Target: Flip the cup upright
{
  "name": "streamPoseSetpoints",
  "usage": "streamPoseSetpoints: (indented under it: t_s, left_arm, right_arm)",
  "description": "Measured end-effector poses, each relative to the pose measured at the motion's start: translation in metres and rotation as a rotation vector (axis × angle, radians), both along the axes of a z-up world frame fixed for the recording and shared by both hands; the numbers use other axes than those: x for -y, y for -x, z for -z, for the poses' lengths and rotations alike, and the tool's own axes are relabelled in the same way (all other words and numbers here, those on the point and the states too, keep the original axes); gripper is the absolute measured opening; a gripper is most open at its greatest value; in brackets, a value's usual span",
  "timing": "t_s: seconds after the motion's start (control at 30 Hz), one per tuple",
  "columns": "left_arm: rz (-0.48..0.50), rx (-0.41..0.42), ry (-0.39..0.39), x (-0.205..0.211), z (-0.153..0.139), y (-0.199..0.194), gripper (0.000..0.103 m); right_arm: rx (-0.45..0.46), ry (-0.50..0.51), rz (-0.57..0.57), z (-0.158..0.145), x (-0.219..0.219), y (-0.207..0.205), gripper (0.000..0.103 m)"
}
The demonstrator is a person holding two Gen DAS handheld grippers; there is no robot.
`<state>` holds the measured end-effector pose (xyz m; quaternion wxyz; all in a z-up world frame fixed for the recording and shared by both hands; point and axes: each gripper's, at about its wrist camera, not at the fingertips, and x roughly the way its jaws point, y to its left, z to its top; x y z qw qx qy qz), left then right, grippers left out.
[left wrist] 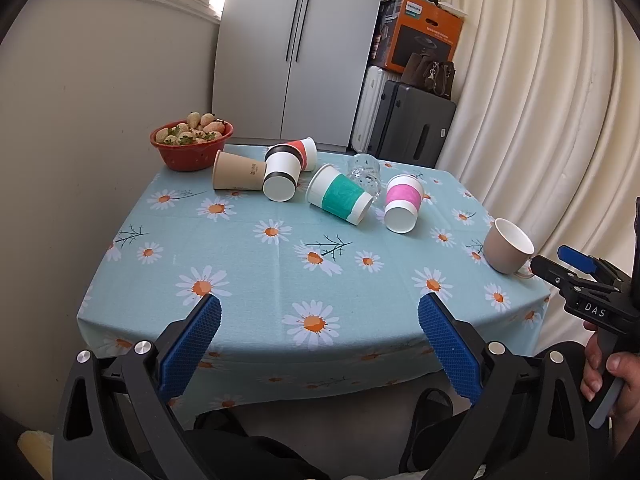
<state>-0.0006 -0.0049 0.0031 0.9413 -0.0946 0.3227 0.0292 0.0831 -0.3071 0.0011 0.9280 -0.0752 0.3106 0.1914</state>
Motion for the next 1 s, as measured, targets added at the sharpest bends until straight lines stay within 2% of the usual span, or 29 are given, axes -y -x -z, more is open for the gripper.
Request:
streamPoseSetpoints:
  t_s: [1.0]
  left_arm:
    - [-0.001,0.000,0.004,0.003,0.002,0.001,0.097]
  right_arm:
    - [-0.014,0.010,-0.003,0.001,-0.002,-0.002,0.086]
